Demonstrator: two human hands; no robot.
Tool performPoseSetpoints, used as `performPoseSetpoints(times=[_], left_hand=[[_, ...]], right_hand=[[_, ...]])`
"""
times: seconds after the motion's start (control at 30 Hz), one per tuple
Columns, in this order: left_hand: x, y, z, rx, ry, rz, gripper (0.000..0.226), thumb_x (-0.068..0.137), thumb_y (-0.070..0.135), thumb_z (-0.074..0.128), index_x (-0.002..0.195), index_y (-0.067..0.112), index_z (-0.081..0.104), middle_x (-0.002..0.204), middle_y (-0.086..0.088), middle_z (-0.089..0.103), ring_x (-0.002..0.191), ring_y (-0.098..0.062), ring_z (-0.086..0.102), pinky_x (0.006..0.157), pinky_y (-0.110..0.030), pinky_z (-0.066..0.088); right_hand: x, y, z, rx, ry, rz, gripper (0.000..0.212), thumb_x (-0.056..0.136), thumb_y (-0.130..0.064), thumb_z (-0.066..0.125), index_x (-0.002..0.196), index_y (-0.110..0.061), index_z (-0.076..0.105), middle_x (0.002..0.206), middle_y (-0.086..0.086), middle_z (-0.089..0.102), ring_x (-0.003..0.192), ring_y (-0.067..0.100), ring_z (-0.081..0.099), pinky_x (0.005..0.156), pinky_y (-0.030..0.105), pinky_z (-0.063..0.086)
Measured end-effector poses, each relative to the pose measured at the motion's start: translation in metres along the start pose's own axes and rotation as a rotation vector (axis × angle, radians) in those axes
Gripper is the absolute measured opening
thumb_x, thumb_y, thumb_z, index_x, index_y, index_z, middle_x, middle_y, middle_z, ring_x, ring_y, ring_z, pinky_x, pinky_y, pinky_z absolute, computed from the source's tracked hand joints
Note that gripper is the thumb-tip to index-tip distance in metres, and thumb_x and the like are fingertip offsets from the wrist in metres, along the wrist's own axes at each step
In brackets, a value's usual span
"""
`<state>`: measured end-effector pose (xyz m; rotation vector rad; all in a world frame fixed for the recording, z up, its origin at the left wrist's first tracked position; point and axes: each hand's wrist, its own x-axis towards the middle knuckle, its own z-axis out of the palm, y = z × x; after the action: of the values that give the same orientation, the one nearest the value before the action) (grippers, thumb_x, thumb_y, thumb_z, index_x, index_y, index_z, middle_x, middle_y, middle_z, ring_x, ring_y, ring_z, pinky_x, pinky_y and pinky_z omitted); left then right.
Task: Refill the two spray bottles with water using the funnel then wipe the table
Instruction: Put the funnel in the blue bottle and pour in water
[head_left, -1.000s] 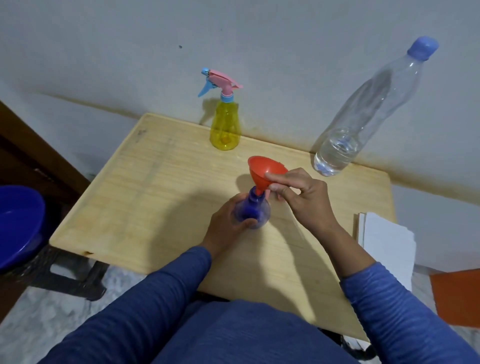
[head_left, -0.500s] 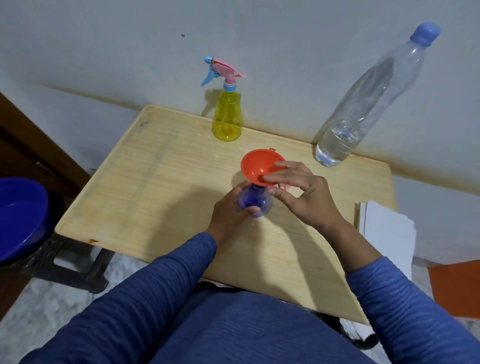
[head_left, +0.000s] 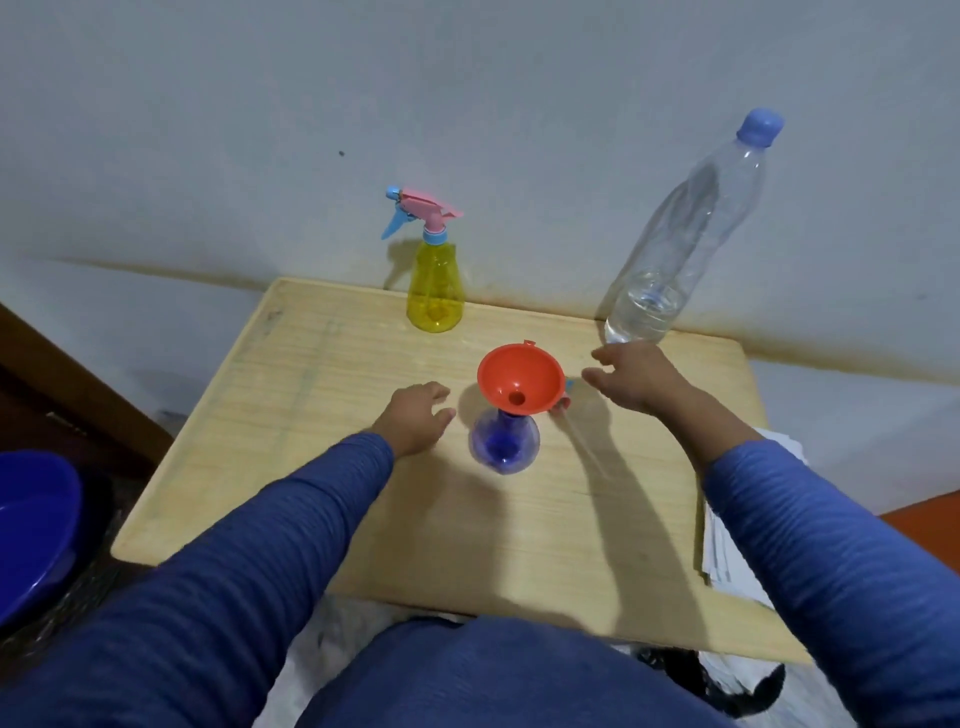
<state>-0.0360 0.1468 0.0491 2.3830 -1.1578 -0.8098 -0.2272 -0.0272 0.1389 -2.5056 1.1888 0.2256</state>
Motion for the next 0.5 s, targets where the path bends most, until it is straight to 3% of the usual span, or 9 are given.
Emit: performPoseSetpoints(times=[0.07, 0.17, 0.37, 0.5], left_hand=[[0.013, 0.010, -0.023, 0.138, -0.073, -0.011, 0.048, 0.096, 0.031, 0.048, 0.138, 0.010, 0.044, 0.141, -0.008, 0.048, 0.130, -0.025, 0.044, 0.105, -0.031, 0.033], [0.034, 0.034, -0.056, 0.299, -0.120, 0.028, 0.050, 0.097, 0.035, 0.045, 0.140, 0.011, 0.041, 0.145, -0.009, 0.043, 0.132, -0.027, 0.039, 0.107, -0.034, 0.031], [0.065, 0.121, -0.117, 0.637, -0.149, 0.225, 0.054, 0.097, 0.041, 0.042, 0.141, 0.010, 0.039, 0.145, -0.008, 0.042, 0.133, -0.028, 0.038, 0.108, -0.037, 0.034], [0.085, 0.191, -0.144, 0.669, -0.097, 0.341, 0.057, 0.094, 0.047, 0.045, 0.141, 0.014, 0.040, 0.146, -0.007, 0.040, 0.134, -0.027, 0.036, 0.109, -0.045, 0.033]], right_hand=[[0.007, -0.004, -0.007, -0.203, -0.109, 0.036, 0.044, 0.095, -0.037, 0.044, 0.123, -0.004, 0.058, 0.130, 0.015, 0.056, 0.120, 0.029, 0.050, 0.092, 0.030, 0.039], [0.008, -0.009, -0.022, -0.234, -0.157, 0.143, 0.043, 0.093, -0.039, 0.049, 0.113, -0.003, 0.060, 0.120, 0.013, 0.060, 0.110, 0.027, 0.055, 0.081, 0.028, 0.039], [0.008, -0.009, -0.081, -0.136, -0.062, 0.367, 0.049, 0.087, -0.031, 0.060, 0.126, -0.005, 0.050, 0.128, 0.015, 0.055, 0.116, 0.030, 0.054, 0.092, 0.034, 0.043], [0.009, 0.003, -0.132, -0.112, 0.062, 0.445, 0.043, 0.088, -0.032, 0.060, 0.122, -0.006, 0.052, 0.122, 0.012, 0.057, 0.107, 0.029, 0.055, 0.084, 0.035, 0.044]])
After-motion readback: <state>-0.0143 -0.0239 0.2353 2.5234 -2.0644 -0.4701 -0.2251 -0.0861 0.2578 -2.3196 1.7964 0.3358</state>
